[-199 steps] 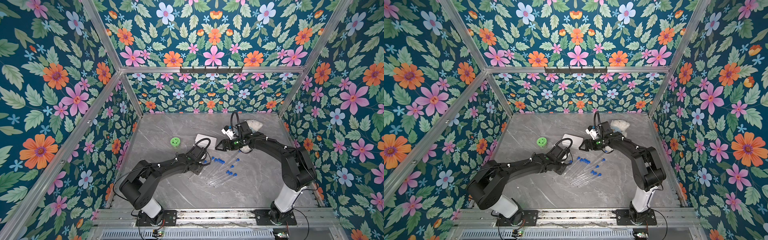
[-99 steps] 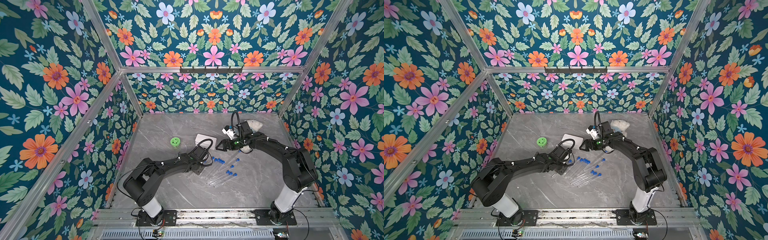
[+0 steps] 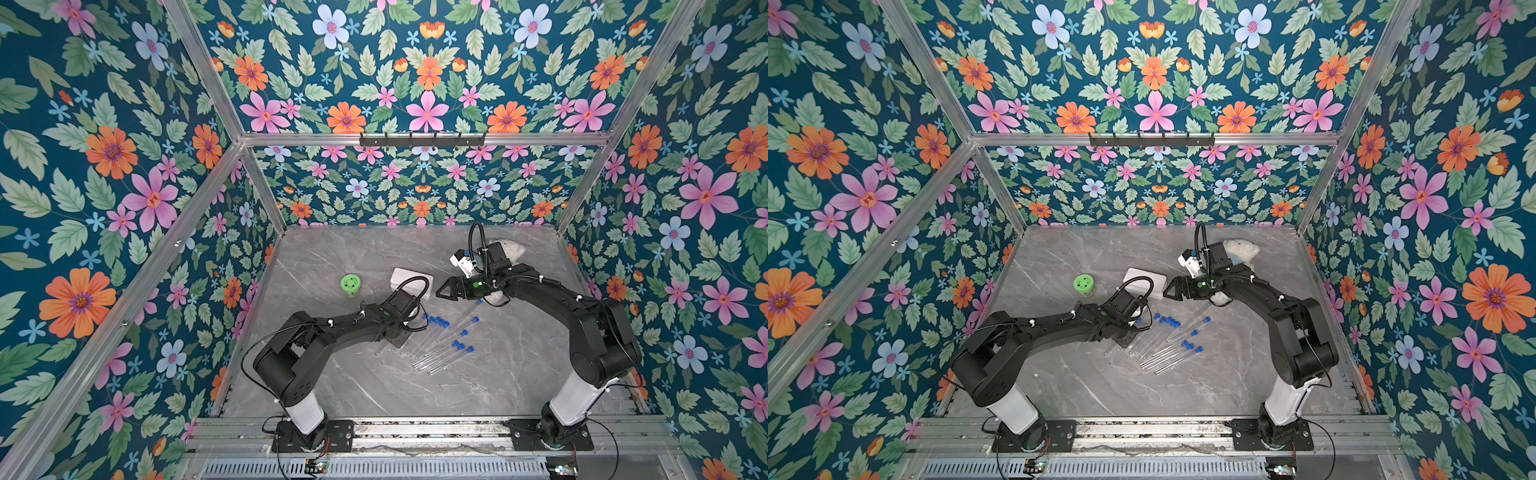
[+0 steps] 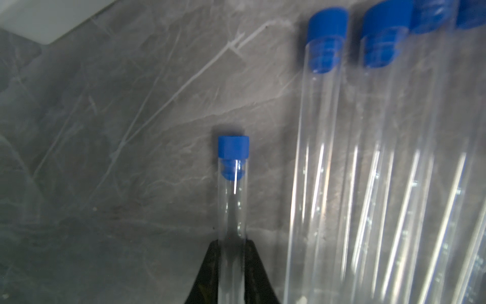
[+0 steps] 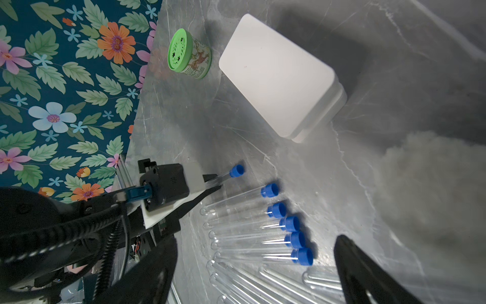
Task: Remove stoppers from test tubes
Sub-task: Pick up the test tube at the center of the board.
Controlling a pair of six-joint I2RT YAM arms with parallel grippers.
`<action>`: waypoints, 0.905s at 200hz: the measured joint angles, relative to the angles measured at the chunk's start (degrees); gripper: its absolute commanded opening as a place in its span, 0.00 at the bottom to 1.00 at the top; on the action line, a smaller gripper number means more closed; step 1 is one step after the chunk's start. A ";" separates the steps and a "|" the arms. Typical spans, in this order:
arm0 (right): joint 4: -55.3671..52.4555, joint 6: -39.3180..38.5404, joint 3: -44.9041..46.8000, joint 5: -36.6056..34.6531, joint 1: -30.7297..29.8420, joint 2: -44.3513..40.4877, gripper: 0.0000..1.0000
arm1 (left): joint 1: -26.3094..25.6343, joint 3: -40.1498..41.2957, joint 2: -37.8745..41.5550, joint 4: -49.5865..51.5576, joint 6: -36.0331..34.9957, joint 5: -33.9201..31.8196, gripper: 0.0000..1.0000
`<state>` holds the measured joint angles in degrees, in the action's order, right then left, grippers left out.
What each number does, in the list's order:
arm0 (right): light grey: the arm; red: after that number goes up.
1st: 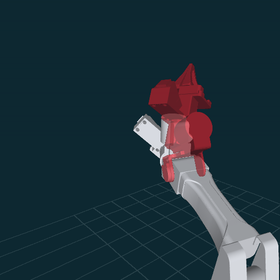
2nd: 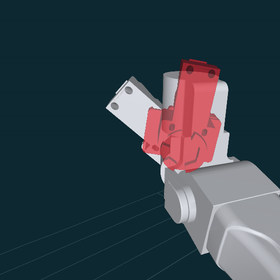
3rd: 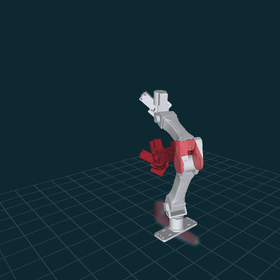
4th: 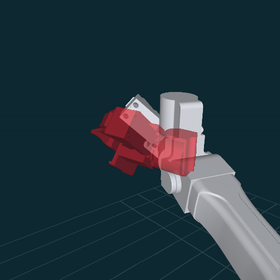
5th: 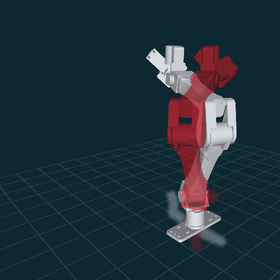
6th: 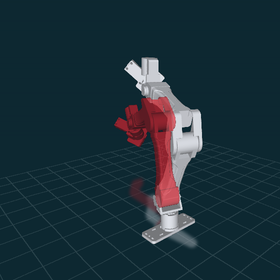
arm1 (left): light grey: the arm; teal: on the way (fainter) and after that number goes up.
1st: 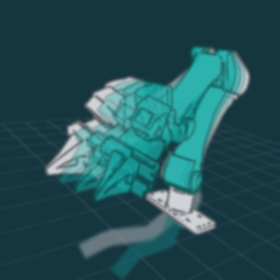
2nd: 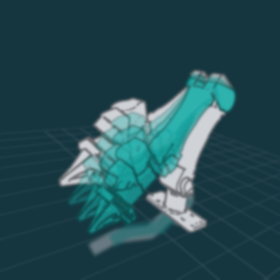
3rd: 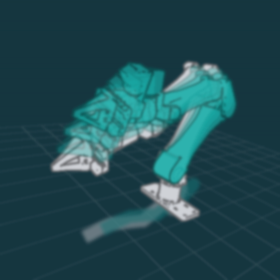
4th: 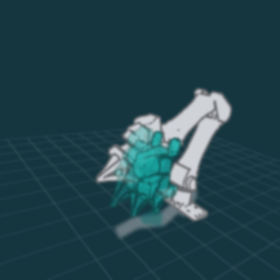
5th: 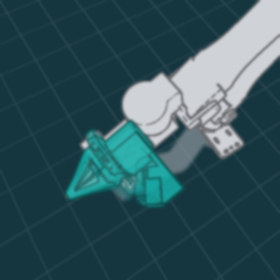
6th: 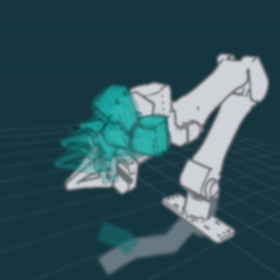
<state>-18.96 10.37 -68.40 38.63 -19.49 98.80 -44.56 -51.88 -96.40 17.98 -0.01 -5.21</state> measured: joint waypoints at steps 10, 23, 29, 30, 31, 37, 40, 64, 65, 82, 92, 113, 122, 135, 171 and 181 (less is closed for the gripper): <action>0.13 0.20 0.15 -0.02 0.17 -0.17 0.94 | 0.00 -0.02 0.00 0.00 -0.13 0.07 0.13; 0.26 0.37 0.26 0.00 0.26 -0.20 0.94 | 0.00 -0.13 0.00 0.02 -0.28 0.22 0.12; 0.37 0.59 0.33 0.00 0.26 -0.26 0.94 | 0.00 -0.15 0.04 0.00 -0.35 0.24 0.11; 0.37 0.59 0.35 0.00 0.26 -0.28 0.94 | 0.00 -0.15 0.07 0.00 -0.35 0.26 0.11; 0.37 0.59 0.35 0.00 0.26 -0.28 0.94 | 0.00 -0.15 0.09 0.02 -0.37 0.26 0.11; 0.44 0.59 0.46 0.00 0.33 -0.42 0.94 | 0.00 -0.22 0.26 0.04 -0.57 0.26 0.10; 0.44 0.59 0.52 0.02 0.39 -0.52 0.94 | 0.00 -0.26 0.33 0.07 -0.66 0.26 0.09; 1.25 1.44 0.66 0.83 1.14 -0.92 0.94 | 0.00 -0.59 2.23 -0.46 -2.12 0.24 0.08; 1.29 1.44 0.66 0.87 1.16 -0.92 0.94 | 0.00 -0.59 2.34 -0.50 -2.19 0.24 0.08; 1.95 1.99 0.90 2.16 1.90 -0.92 0.92 | 0.00 -0.15 4.92 -2.67 -3.61 0.00 0.08; 2.47 2.49 0.98 2.93 2.10 -0.92 0.92 | 0.00 0.26 6.10 -4.50 -4.76 -0.55 0.08; 3.82 2.75 1.46 5.07 1.70 -0.92 0.92 | 0.02 1.51 7.34 -8.39 -6.38 -1.57 0.07; 4.22 2.75 1.62 5.99 1.31 -0.92 0.92 | 0.04 2.32 7.69 -9.92 -6.88 -1.79 0.06; 4.76 2.73 1.62 7.26 0.59 -0.85 0.89 | 0.04 3.91 8.79 -11.89 -7.72 -1.84 0.06; 6.47 2.75 1.11 11.30 -0.81 1.68 0.80 | 0.04 8.20 13.49 -17.35 -9.16 -1.20 0.06; 6.64 2.80 1.05 11.93 -1.03 2.10 0.79 | 0.04 8.48 13.81 -18.58 -9.46 -0.85 0.06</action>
<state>-12.32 13.17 -67.35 50.57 -20.51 100.90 -44.51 -43.40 -82.59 -0.60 -9.47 -6.07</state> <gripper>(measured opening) 0.804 0.171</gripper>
